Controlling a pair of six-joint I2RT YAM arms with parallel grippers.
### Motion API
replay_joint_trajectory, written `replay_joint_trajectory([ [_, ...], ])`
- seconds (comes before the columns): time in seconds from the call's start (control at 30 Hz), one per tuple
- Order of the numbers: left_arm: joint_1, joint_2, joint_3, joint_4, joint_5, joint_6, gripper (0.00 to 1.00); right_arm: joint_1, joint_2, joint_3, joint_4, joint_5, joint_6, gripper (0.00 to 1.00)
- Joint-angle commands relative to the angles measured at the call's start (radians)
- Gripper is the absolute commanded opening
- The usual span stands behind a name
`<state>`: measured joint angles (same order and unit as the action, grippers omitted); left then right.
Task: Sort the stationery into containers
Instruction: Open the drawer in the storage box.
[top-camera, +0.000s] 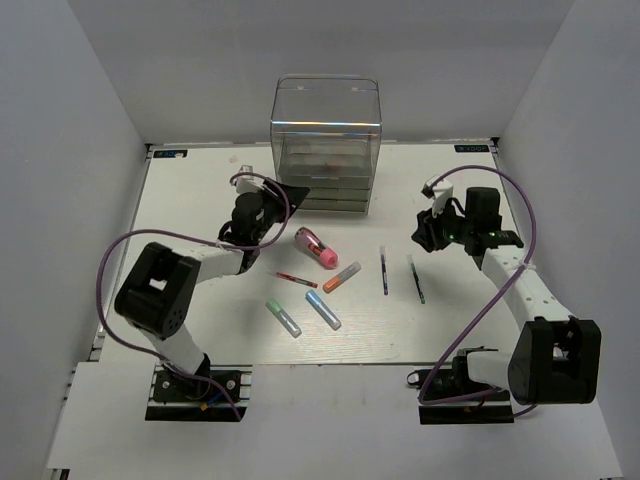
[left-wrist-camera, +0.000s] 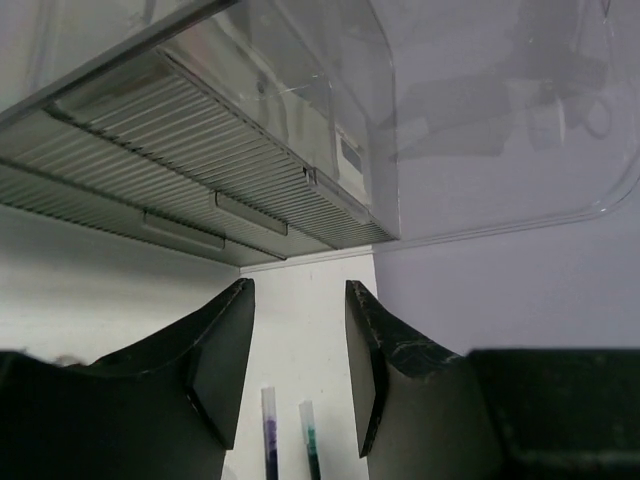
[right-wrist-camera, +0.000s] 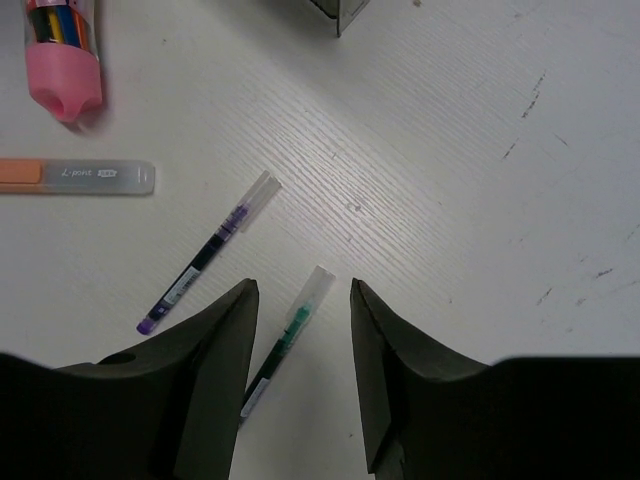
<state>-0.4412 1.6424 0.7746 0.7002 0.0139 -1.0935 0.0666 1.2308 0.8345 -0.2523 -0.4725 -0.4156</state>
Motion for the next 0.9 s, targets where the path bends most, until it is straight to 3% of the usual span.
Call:
replay_joint_trajectory([
  [0.0,-0.013,0.069,0.049,0.183,-0.012,-0.008,0.52,-0.004,0.004,-0.006,0.062,-0.034,0.031,0.48],
  [0.23,-0.024,0.171,0.129,0.271,-0.022,-0.017,0.55,-0.004,0.001,-0.029,0.085,-0.054,0.029,0.47],
  [0.87,-0.024,0.307,0.248,0.280,-0.080,-0.028,0.54,-0.002,0.012,-0.023,0.085,-0.069,0.018,0.46],
])
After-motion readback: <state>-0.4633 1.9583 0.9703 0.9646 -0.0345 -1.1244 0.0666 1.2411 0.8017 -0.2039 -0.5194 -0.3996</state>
